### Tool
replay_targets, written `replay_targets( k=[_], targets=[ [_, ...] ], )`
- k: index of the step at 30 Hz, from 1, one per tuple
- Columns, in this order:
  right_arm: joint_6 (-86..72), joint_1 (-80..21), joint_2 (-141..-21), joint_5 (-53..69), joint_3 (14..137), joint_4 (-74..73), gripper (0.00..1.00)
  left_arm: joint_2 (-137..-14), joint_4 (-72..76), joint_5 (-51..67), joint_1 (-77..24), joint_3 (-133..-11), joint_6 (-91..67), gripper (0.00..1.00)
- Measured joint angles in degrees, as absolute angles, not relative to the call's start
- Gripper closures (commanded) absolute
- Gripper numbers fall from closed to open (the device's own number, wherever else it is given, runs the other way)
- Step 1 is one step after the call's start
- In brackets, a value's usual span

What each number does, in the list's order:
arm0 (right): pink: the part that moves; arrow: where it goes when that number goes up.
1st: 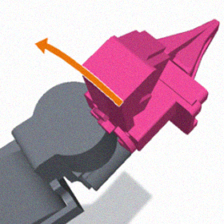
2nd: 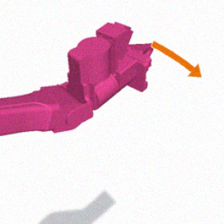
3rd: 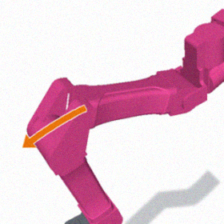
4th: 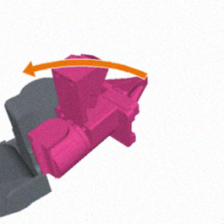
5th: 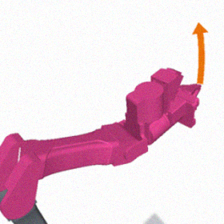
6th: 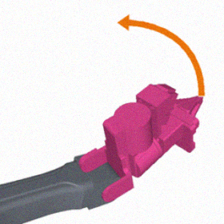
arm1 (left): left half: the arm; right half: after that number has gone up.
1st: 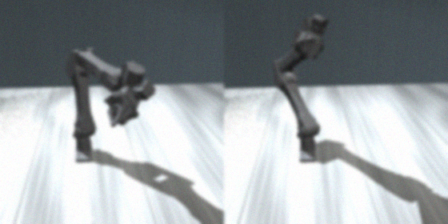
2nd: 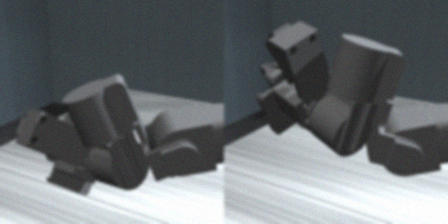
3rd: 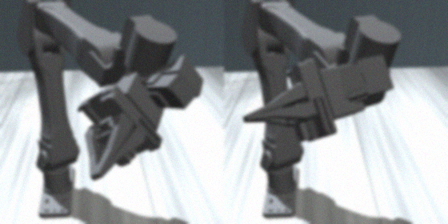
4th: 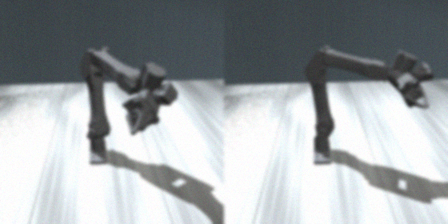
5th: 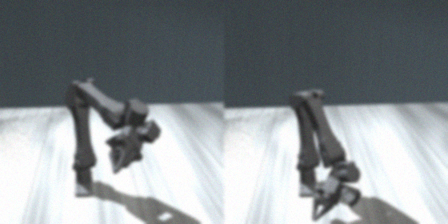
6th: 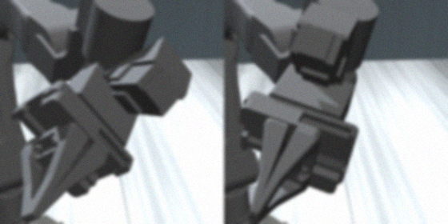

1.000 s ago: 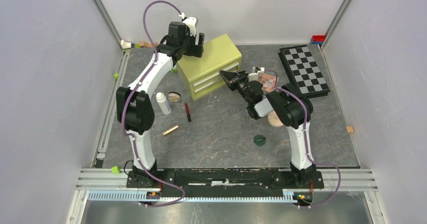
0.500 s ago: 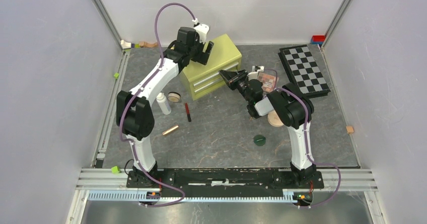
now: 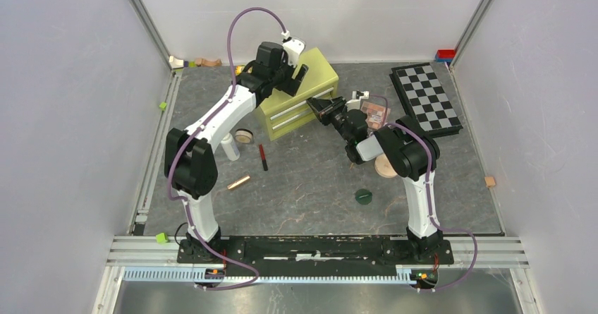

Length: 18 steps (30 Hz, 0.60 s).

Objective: Organize the makeup
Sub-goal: Open the drawer in the storage box.

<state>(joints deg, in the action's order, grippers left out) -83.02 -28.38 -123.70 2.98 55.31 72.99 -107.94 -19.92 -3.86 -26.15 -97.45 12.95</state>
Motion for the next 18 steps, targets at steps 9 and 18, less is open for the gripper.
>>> replay_targets(
  k=[9, 18],
  targets=[
    [-82.7, -28.4, -123.7, 3.0, 56.0, 71.9, 0.92, -107.9, -19.8, -3.7, -26.5, -97.4, 14.4, 0.12],
    [-82.6, -28.4, -123.7, 3.1, 56.0, 71.9, 0.92, -107.9, -19.8, -2.9, -26.5, -97.3, 14.7, 0.13]
  ],
)
